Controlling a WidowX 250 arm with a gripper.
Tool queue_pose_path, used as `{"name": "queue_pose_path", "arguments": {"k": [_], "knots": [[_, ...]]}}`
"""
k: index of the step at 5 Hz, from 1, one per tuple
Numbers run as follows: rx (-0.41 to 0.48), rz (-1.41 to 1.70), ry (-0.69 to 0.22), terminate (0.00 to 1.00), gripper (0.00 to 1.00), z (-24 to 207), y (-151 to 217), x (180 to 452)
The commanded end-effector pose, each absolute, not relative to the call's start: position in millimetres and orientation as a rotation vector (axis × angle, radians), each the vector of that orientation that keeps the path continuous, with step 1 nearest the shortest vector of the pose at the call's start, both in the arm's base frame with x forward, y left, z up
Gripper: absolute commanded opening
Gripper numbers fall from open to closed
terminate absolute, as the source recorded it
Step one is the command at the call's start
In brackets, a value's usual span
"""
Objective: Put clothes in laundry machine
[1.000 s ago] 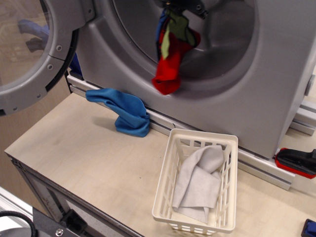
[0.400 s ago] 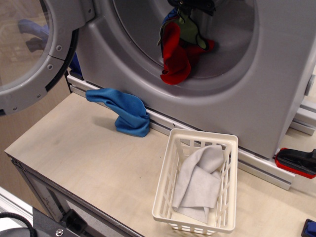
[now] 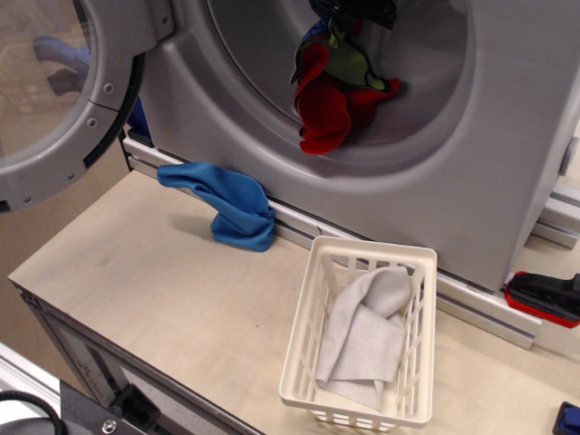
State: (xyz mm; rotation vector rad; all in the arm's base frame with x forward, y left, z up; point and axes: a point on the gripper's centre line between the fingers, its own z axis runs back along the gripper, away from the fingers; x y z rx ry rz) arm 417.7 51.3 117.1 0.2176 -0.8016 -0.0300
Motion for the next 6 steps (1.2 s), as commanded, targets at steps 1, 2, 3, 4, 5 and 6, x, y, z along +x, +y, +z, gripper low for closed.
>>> {"name": "queue_pose_path", "arguments": {"k": [1, 2, 3, 4, 5, 6], "knots": [[0.202, -0.038, -0.809, 0.0, 1.0, 139, 49, 397], [0.17, -0.072, -0.781, 0.0, 1.0, 139, 47, 375], [0.135, -0.111, -0.752, 0.0, 1.0, 139, 40, 341], [0.123, -0.157, -0.729, 0.0, 1.0, 139, 35, 312], [0.08, -0.194, -0.7, 0.0, 1.0, 143, 30, 290], [0.08, -0.194, -0.7, 0.0, 1.0, 143, 30, 290]]}}
